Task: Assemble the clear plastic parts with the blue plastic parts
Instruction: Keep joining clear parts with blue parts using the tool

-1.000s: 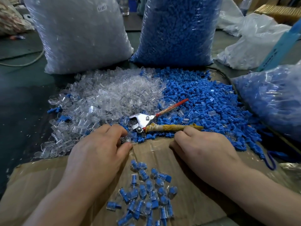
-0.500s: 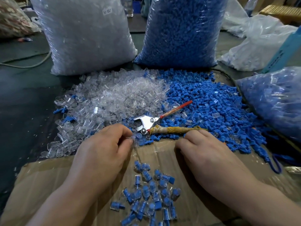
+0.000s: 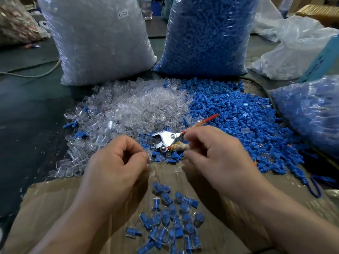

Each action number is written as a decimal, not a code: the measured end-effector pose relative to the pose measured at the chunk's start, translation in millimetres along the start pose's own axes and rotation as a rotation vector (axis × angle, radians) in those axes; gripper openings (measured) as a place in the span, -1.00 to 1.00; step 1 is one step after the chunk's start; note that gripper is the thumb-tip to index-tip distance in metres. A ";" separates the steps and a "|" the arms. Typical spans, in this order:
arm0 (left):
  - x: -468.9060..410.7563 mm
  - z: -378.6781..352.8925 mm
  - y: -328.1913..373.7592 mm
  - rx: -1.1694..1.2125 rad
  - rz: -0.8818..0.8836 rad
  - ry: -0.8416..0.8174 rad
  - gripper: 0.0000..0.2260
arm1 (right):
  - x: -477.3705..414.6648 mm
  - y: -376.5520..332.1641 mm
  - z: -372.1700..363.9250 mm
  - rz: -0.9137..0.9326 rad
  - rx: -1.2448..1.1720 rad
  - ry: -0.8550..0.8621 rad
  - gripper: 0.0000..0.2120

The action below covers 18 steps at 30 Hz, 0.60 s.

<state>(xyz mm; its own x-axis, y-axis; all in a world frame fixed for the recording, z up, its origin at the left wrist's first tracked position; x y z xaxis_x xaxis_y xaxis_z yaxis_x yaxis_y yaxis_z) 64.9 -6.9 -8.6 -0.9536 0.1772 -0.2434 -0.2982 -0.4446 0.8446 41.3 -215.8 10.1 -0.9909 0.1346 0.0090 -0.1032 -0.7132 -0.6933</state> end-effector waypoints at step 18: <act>0.5 -8.7 6.7 0.581 0.230 -0.024 -0.85 | -12.9 -16.3 -1.3 -0.358 -1.431 -0.531 -0.83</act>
<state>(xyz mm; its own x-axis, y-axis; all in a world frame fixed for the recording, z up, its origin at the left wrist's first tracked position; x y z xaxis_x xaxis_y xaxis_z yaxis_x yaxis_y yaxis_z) 62.1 -17.4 -7.2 -0.9875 0.1563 -0.0193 -0.0075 0.0756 0.9971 55.9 -205.0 20.3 -0.8819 -0.3204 0.3457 -0.4708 0.5631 -0.6792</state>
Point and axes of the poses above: each hand's wrist, its own x-axis away from the middle knuckle, its own z-axis out of the back of the hand, y = z × x, the point moved 1 cm from there along -x, towards the middle knuckle, and after that the axes turned 10 degrees about -z, right-handed, at the moved point
